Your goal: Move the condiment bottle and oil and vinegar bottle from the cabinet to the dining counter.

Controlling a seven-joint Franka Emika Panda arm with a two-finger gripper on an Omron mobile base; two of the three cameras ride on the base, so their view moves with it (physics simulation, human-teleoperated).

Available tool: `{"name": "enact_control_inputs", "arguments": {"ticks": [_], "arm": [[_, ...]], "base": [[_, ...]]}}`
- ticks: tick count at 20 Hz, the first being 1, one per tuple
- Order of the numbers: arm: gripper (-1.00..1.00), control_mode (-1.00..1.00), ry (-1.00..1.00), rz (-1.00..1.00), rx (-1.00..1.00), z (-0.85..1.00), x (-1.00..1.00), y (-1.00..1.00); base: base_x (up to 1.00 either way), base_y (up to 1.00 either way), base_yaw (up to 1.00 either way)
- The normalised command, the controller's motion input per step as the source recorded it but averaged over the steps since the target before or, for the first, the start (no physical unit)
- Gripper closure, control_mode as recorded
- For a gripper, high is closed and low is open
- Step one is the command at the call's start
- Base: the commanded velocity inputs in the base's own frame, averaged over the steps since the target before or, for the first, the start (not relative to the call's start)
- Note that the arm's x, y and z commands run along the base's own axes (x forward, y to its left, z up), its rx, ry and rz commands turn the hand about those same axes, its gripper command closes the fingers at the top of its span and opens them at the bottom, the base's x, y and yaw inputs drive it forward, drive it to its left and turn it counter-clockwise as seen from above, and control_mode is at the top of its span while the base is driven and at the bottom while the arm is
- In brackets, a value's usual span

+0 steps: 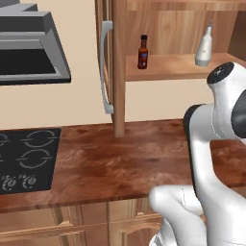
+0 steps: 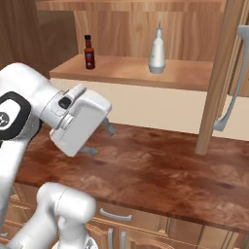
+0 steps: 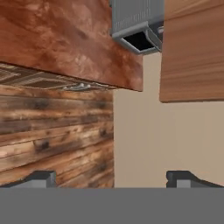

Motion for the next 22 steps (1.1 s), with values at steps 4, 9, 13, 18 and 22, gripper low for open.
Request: {"name": "enact_control_inputs", "arguments": {"ticks": [4,9,13,18,22], "arm": [[-1.0,-1.0,-0.24,0.09,0.15,0.0,0.01,0.29],[-1.0,-1.0,-0.32,0.08,0.08,0.22,0.0,0.02],[-1.0,-1.0,-0.41,0.07,0.0,0.29,0.0,0.12],[-1.0,-1.0,-0.43,0.09,0.0,0.4,-0.01,0.14],[-1.0,-1.0,-0.29,0.16,0.04,0.18,0.0,0.45]], "base": [[0.0,0.0,0.0],[0.0,0.0,0.0],[0.0,0.0,0.0],[0.0,0.0,0.0],[0.0,0.0,0.0]]}}
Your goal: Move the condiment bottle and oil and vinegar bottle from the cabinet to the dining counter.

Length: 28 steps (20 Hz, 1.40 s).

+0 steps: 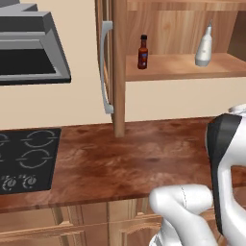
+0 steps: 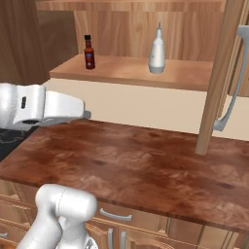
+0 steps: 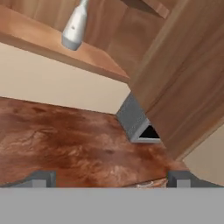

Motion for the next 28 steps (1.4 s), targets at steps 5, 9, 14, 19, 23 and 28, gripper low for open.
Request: {"name": "enact_control_inputs", "arguments": {"ticks": [5,9,14,19,23,28], "arm": [[-1.0,-1.0,-0.14,0.25,0.1,0.01,0.0,0.65],[-1.0,-1.0,-0.07,0.29,0.12,0.01,0.0,0.61],[-1.0,-1.0,-0.04,0.29,0.09,0.21,0.08,0.44],[-1.0,-1.0,-0.02,0.26,0.05,0.36,0.16,0.28],[-1.0,-1.0,-0.03,0.19,0.08,0.07,0.23,0.27],[-1.0,-1.0,-0.04,0.04,0.09,0.0,0.23,0.27]], "base": [[0.0,0.0,0.0],[0.0,0.0,0.0],[0.0,0.0,0.0],[0.0,0.0,0.0],[0.0,0.0,0.0],[0.0,0.0,0.0]]}}
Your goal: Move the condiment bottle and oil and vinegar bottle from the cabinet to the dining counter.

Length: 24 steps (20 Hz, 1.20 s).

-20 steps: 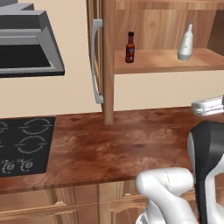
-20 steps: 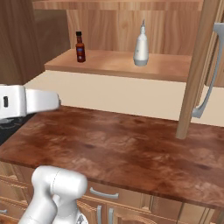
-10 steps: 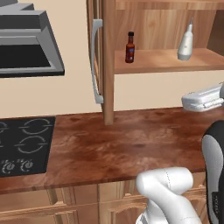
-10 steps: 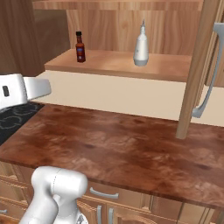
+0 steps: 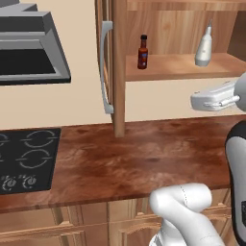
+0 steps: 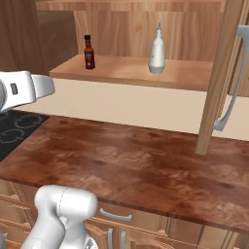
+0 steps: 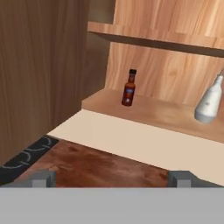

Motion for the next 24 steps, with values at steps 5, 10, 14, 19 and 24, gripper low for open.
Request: {"name": "enact_control_inputs", "arguments": {"ticks": [5,10,14,19,24], "arm": [[-1.0,-1.0,-0.02,-0.01,0.05,0.0,0.18,0.08],[-1.0,-1.0,-0.05,-0.01,0.02,0.0,0.15,0.0],[-1.0,-1.0,-0.01,0.0,0.0,0.0,0.05,0.02],[-1.0,-1.0,0.0,0.0,0.0,0.0,0.0,0.0],[-1.0,-1.0,-0.01,0.0,0.0,0.0,0.0,-0.02]], "base": [[0.0,0.0,0.0],[0.0,0.0,0.0],[0.0,0.0,0.0],[0.0,0.0,0.0],[0.0,0.0,0.0]]}}
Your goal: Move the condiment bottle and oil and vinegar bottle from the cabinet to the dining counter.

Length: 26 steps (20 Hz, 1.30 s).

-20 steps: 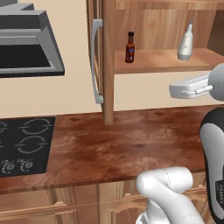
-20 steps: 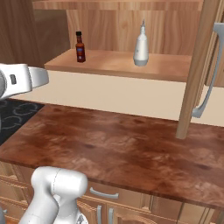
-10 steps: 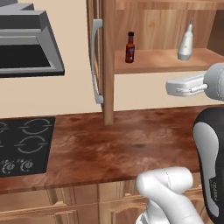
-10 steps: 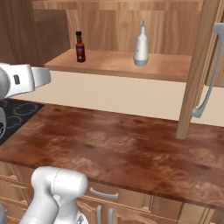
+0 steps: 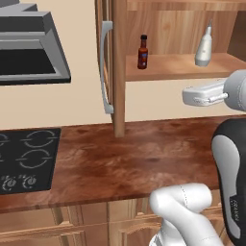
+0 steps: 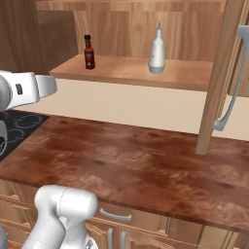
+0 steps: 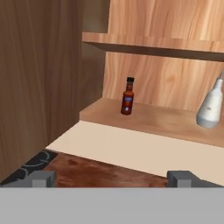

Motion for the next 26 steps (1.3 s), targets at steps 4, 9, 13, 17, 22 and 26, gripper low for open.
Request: {"name": "enact_control_inputs", "arguments": {"ticks": [4,9,13,17,22,26], "arm": [[-1.0,-1.0,-0.07,0.0,0.0,0.0,0.13,-0.02],[-1.0,-1.0,-0.04,0.0,0.0,0.05,0.28,0.01],[-1.0,-1.0,0.0,0.02,0.0,0.0,0.46,0.01],[-1.0,-1.0,0.0,0.05,0.01,0.0,0.58,0.0],[-1.0,-1.0,0.0,0.11,0.04,0.0,0.58,-0.1],[-1.0,-1.0,0.0,0.15,0.08,0.0,0.59,-0.29]], "base": [[0.0,0.0,0.0],[0.0,0.0,0.0],[0.0,0.0,0.0],[0.0,0.0,0.0],[0.0,0.0,0.0],[0.0,0.0,0.0]]}}
